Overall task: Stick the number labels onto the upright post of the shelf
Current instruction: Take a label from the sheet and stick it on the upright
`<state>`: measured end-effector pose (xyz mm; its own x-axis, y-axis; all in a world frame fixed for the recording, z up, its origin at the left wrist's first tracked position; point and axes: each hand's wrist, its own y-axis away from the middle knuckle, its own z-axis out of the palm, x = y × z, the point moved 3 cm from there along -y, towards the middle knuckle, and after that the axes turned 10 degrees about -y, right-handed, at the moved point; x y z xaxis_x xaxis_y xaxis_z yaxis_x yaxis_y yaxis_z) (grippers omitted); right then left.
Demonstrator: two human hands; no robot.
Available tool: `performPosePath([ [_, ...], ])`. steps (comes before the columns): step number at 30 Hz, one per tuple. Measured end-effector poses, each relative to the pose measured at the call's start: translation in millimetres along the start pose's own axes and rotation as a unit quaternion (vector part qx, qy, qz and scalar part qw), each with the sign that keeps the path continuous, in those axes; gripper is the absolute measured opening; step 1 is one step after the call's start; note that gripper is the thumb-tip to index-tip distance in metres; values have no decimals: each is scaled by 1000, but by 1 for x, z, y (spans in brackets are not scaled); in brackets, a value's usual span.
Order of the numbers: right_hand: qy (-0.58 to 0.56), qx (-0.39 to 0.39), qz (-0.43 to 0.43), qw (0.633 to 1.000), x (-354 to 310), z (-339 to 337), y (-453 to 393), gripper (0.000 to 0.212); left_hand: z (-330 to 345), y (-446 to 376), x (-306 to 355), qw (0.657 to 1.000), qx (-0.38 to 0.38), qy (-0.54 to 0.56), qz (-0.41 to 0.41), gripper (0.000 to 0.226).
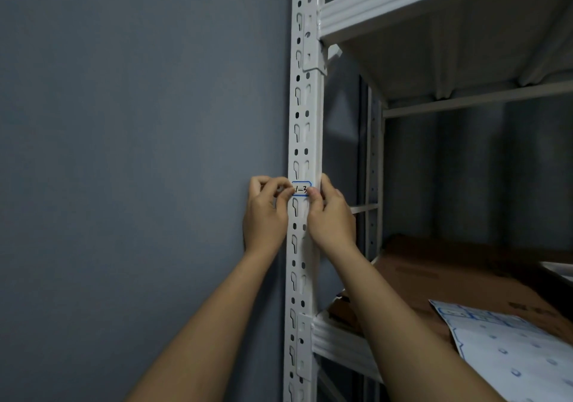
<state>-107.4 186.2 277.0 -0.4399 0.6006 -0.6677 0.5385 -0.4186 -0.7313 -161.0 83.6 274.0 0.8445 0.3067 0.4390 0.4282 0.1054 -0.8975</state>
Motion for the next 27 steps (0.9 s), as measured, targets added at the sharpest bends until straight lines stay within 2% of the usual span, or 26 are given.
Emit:
performPosePath([
  [9,26,7,-10,1000,1,1,0,43,4,-6,-2,998,-43,-49,0,10],
  [15,3,-4,-6,1000,1,-2,-1,39,-1,-5,2,996,-34,-14,-76,15],
  [19,6,-2,-10,1000,1,0,-1,37,-15,-8,5,999,-19,-33,-19,8],
  [27,17,-6,-13,1000,2,-2,-2,39,-20,-5,10,986,-30,-152,57,16],
])
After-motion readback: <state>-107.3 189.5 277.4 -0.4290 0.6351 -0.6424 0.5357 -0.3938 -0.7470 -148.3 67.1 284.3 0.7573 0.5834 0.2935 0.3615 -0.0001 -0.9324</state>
